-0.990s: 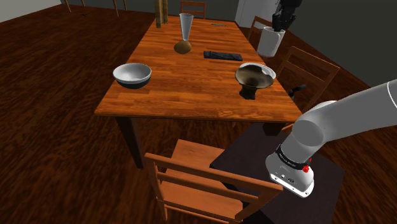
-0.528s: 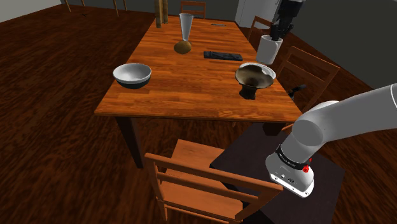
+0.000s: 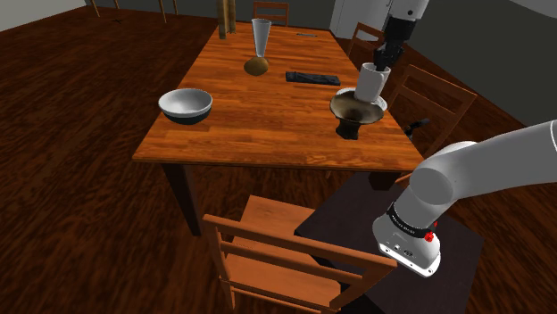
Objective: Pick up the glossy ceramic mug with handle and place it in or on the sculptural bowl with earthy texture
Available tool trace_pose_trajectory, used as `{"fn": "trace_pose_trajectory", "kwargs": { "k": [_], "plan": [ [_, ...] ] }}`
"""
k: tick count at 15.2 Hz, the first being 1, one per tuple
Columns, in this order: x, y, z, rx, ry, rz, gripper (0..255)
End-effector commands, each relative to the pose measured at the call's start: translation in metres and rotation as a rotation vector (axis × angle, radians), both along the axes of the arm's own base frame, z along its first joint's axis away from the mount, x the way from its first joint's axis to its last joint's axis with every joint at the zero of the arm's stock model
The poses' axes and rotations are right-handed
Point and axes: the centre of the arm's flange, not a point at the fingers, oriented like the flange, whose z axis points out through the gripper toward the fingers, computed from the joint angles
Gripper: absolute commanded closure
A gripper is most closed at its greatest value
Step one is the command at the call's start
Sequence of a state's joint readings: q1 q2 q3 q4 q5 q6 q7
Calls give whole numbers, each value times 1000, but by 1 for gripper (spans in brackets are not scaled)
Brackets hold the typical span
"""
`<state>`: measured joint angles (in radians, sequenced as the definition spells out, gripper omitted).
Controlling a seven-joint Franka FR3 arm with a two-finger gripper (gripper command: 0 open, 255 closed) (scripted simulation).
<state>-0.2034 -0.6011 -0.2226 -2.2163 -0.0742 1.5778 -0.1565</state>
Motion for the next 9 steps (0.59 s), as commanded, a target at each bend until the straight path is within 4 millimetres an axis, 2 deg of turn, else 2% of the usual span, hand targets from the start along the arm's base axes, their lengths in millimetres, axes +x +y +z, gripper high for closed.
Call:
{"fn": "trace_pose_trajectory", "kwargs": {
  "k": [1,2,9],
  "plan": [
    [0,1,-11,0,-1,0,255],
    [0,1,-16,0,-1,0,255],
    [0,1,-16,0,-1,0,255]
  ]
}}
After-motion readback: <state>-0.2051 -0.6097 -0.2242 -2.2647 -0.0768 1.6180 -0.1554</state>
